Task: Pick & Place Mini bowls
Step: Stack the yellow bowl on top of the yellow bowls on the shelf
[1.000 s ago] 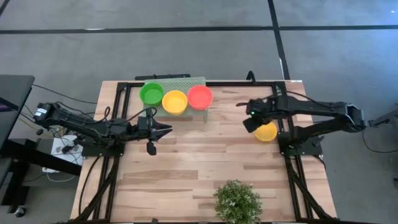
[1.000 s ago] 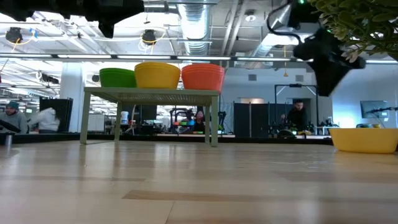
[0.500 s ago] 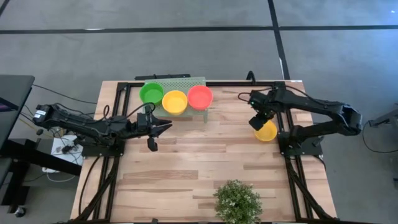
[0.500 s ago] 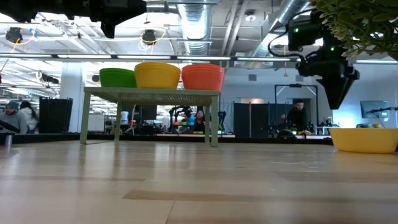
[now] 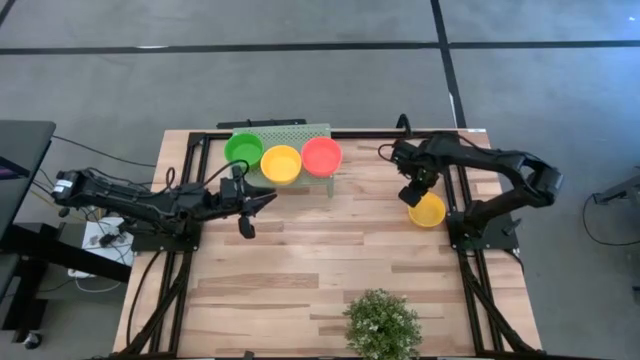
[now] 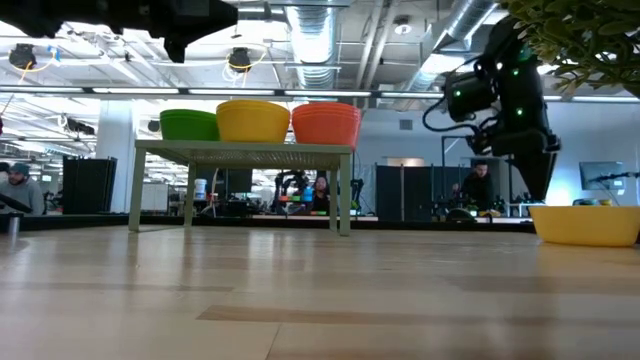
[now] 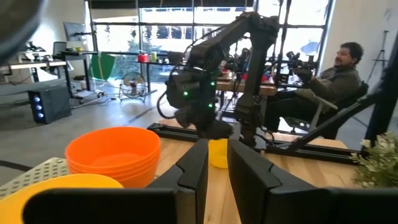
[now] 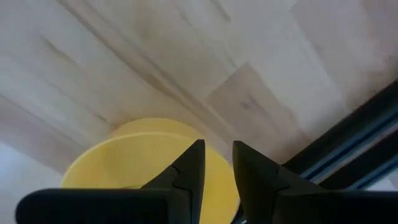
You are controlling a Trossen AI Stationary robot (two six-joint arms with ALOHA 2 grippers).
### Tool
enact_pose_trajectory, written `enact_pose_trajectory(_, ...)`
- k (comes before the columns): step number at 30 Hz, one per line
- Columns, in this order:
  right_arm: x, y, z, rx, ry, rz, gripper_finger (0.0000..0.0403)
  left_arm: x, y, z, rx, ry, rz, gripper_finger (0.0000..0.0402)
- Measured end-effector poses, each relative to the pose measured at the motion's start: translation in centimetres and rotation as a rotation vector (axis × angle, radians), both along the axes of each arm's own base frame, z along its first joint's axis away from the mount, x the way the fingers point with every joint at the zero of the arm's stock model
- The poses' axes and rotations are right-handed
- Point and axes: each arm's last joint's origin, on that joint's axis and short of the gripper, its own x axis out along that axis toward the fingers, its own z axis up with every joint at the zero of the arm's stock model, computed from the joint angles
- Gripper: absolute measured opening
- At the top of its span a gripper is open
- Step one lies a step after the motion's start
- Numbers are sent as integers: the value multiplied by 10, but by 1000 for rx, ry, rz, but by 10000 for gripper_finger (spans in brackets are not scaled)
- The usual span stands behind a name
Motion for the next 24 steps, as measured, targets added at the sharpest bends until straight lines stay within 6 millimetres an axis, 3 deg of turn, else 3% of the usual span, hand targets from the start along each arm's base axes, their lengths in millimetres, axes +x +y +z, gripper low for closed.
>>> enact_pose_trajectory(17,2,-4,-4,58,26,74,77,1,8,0,0,-1,42,62)
enact_pose_trajectory(24,2,-10,-19,101,56,81,77,1,8,0,0,-1,42,62)
